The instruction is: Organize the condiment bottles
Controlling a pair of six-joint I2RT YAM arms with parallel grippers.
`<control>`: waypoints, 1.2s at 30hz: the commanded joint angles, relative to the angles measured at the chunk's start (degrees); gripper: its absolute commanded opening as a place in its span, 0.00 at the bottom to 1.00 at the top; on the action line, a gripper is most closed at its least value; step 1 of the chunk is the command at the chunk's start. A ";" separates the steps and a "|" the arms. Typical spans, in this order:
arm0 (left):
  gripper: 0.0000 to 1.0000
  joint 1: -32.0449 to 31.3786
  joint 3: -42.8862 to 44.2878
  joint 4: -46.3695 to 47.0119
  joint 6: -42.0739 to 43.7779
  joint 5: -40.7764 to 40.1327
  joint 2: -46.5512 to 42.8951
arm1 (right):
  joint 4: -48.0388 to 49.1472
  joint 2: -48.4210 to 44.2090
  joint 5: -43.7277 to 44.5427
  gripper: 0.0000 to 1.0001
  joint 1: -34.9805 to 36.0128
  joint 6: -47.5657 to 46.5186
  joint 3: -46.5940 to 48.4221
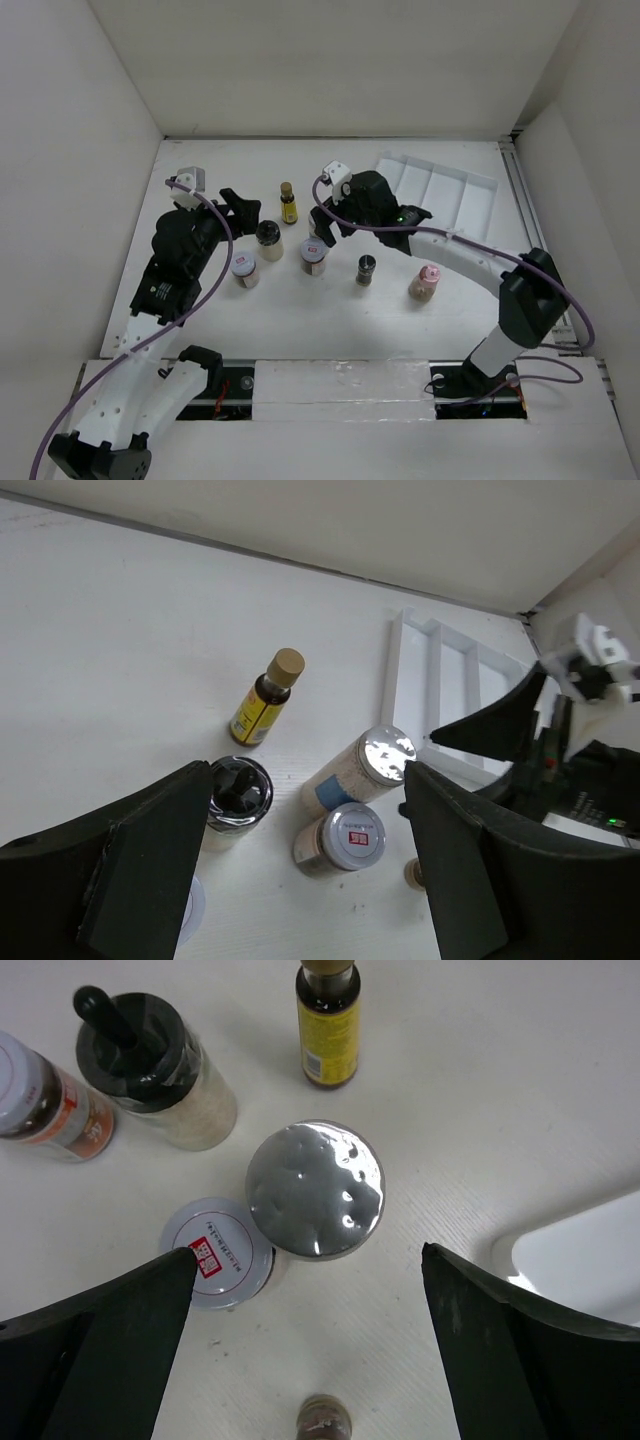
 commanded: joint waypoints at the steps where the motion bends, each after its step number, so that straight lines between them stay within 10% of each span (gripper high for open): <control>1: 0.73 0.34 -0.15 2.72 0.71 1.25 -0.95 | 1.68 3.88 -2.41 1.00 0.30 0.65 4.09; 10: 0.73 0.34 -0.15 2.72 0.71 2.56 -0.43 | 6.15 12.42 2.15 1.00 0.30 0.65 9.64; 13: 0.73 0.34 -0.15 2.72 0.71 2.56 -0.95 | 6.78 13.57 3.55 0.83 0.30 0.65 10.34; 14: 0.73 0.34 -0.15 3.24 0.71 2.56 -0.95 | 6.78 13.57 4.26 0.60 0.30 0.65 10.34; 16: 0.73 0.34 -0.15 3.25 0.71 2.56 -0.95 | 8.79 11.73 4.97 0.45 0.30 0.65 10.34; 24: 0.73 0.34 -0.15 3.25 0.71 3.26 -0.95 | 14.78 2.41 5.08 0.44 -11.18 0.65 12.27; 36: 0.73 0.34 -0.15 2.73 0.71 3.09 -1.48 | 13.28 16.54 -0.74 0.44 -26.50 1.71 26.07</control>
